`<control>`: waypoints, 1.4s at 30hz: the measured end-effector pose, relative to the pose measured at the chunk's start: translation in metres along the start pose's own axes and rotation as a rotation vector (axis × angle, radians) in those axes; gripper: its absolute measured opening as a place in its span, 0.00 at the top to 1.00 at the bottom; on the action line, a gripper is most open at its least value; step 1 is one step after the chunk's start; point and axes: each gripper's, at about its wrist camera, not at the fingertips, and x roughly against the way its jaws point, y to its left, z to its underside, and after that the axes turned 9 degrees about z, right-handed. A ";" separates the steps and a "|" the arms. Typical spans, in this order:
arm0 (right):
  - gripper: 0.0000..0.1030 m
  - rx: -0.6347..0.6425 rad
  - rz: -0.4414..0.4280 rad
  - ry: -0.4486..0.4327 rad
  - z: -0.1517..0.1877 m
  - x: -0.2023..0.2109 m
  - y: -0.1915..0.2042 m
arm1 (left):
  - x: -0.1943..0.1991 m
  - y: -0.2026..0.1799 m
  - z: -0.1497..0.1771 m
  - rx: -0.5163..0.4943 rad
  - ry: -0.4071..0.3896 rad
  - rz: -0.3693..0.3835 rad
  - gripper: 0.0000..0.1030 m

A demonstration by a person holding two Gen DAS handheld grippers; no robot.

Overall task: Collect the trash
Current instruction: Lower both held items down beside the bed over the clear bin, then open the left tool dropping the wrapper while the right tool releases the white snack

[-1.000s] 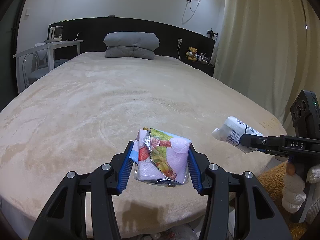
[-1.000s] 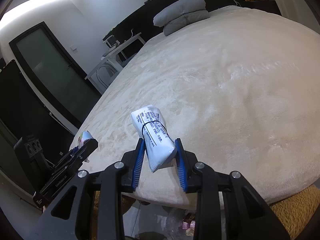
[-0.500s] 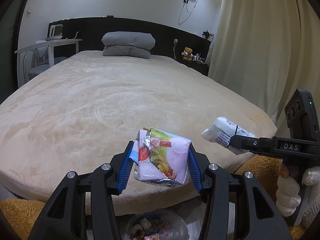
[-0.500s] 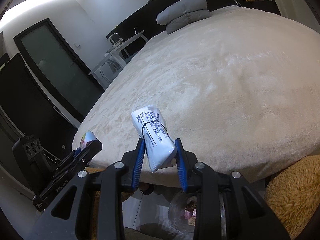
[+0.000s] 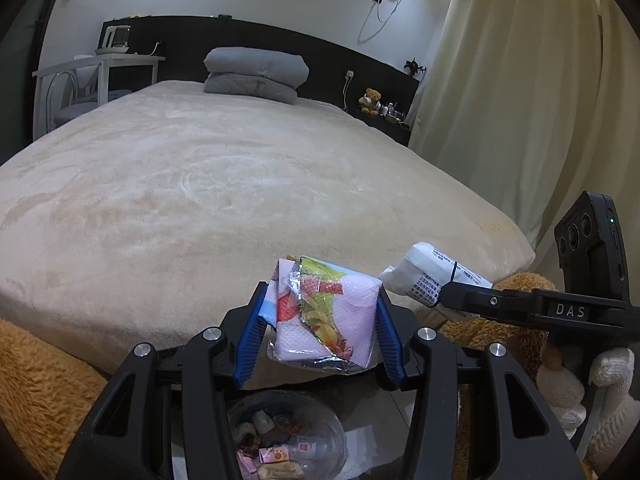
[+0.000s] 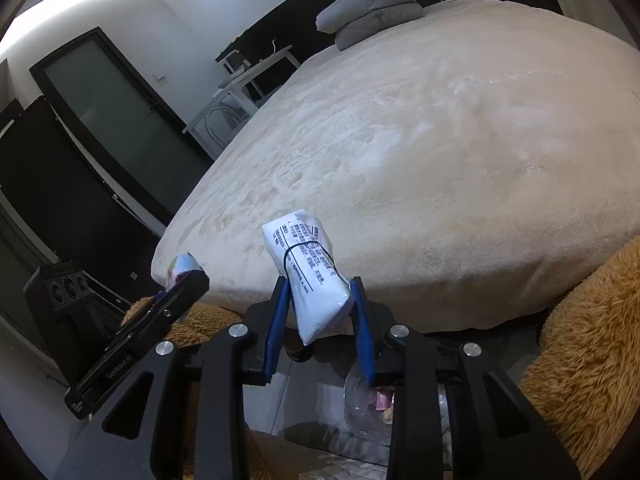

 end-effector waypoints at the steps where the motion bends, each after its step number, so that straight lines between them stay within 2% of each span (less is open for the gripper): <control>1: 0.69 -0.006 -0.003 0.012 0.002 -0.002 0.000 | -0.003 0.001 0.003 0.012 0.016 0.004 0.53; 5: 0.69 0.002 0.001 0.039 0.007 -0.009 0.004 | -0.014 0.009 0.018 0.080 0.089 0.007 0.53; 8: 0.69 0.008 0.019 0.085 0.011 -0.020 0.005 | -0.024 0.016 0.028 0.125 0.143 -0.025 0.53; 10: 0.69 0.009 0.022 0.146 0.015 -0.031 0.004 | -0.029 0.022 0.036 0.153 0.180 -0.071 0.53; 14: 0.69 0.013 0.094 0.246 0.023 -0.055 0.001 | -0.041 0.036 0.048 0.220 0.255 -0.104 0.53; 18: 0.69 0.018 0.133 0.359 0.033 -0.078 -0.004 | -0.050 0.041 0.057 0.236 0.316 -0.130 0.53; 22: 0.69 -0.001 0.195 0.437 0.042 -0.097 -0.013 | -0.063 0.047 0.069 0.254 0.405 -0.169 0.53; 27: 0.69 -0.069 0.235 0.523 0.051 -0.117 -0.028 | -0.083 0.064 0.085 0.381 0.506 -0.144 0.53; 30: 0.69 -0.080 0.264 0.554 0.058 -0.128 -0.028 | -0.092 0.072 0.097 0.438 0.560 -0.139 0.53; 34: 0.69 -0.110 0.289 0.593 0.064 -0.140 -0.034 | -0.100 0.076 0.108 0.466 0.614 -0.157 0.53; 39: 0.69 -0.147 0.314 0.621 0.067 -0.150 -0.042 | -0.106 0.088 0.119 0.546 0.652 -0.151 0.53; 42: 0.68 -0.157 0.328 0.623 0.068 -0.152 -0.045 | -0.111 0.086 0.119 0.542 0.667 -0.150 0.53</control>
